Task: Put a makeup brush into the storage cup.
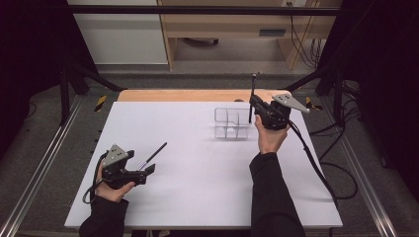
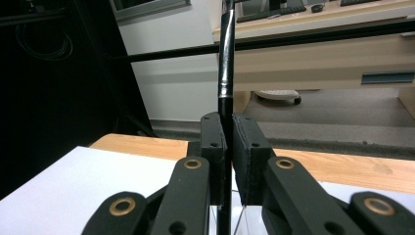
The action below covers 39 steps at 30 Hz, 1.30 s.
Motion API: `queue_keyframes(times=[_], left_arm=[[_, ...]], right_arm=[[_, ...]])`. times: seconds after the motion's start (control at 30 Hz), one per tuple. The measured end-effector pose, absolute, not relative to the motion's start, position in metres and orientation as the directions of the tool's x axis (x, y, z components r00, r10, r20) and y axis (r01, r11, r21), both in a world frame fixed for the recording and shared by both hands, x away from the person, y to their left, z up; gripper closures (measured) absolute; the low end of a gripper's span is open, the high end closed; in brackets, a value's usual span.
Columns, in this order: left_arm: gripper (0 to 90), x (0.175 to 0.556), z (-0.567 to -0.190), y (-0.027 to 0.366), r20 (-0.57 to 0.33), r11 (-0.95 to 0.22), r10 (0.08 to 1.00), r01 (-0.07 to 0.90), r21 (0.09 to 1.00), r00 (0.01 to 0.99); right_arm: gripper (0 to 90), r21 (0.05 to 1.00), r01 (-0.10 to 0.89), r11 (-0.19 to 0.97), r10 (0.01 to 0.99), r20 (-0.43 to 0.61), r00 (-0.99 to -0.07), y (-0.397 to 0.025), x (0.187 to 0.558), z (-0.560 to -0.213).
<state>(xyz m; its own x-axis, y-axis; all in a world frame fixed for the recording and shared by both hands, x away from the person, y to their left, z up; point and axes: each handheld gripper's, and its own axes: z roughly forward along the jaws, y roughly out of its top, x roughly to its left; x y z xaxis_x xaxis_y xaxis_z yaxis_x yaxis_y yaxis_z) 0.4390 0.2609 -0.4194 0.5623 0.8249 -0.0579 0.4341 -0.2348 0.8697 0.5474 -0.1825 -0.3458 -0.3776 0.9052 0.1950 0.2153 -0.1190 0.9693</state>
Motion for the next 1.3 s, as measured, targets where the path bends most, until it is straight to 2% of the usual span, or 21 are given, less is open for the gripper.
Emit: queue_keyframes(times=[1.3], left_arm=[[5.5, 0.438, -0.418, 0.261, -0.061, -0.231, 0.822, 0.431, 0.872, 0.566]], right_arm=[[84.4, 0.967, 0.214, -0.136, 0.914, 0.206, -0.351, -0.161, 0.581, -0.366]])
